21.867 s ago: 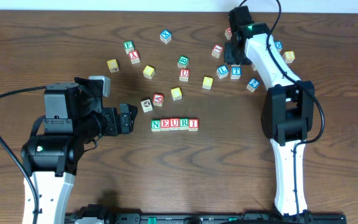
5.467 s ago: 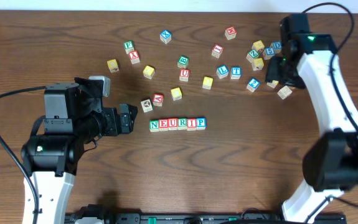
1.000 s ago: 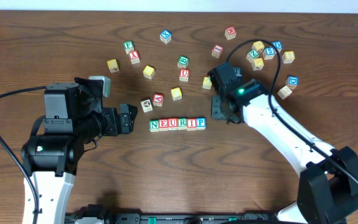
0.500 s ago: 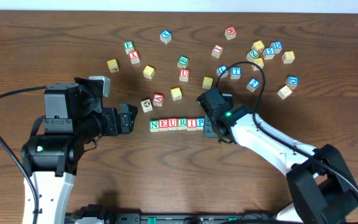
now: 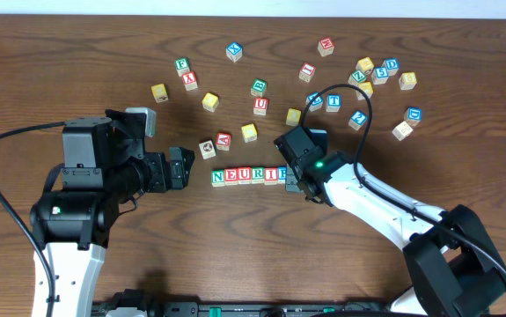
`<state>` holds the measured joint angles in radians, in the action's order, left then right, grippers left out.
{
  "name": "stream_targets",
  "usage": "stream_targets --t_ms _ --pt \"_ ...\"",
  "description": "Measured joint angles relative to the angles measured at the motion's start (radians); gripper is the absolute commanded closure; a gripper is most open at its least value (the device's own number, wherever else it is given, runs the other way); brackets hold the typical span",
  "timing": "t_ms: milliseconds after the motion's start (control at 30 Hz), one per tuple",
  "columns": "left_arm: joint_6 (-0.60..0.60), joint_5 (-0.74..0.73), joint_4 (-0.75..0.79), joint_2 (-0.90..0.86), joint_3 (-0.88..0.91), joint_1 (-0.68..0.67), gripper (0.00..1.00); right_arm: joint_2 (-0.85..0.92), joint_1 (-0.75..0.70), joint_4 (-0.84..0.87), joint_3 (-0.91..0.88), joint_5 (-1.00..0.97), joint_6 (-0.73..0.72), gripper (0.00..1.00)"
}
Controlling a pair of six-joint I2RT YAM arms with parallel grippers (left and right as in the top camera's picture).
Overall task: Spell out NEURIPS
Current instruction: 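Carry the S block to the right of the P block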
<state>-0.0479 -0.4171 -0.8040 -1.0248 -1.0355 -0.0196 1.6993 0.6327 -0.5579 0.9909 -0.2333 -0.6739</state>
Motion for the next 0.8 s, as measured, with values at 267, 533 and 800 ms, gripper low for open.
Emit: stream_targets --t_ms 267,533,800 --pt "0.000 0.000 0.000 0.000 0.000 0.000 0.02 0.048 0.000 0.036 -0.001 -0.002 0.001 0.74" --pt "0.000 0.000 0.000 0.000 0.000 0.000 0.02 0.048 -0.001 0.047 -0.001 -0.003 0.001 0.73" --pt "0.000 0.000 0.000 0.000 0.000 0.000 0.02 0.048 -0.001 0.073 -0.001 -0.003 0.000 0.73"
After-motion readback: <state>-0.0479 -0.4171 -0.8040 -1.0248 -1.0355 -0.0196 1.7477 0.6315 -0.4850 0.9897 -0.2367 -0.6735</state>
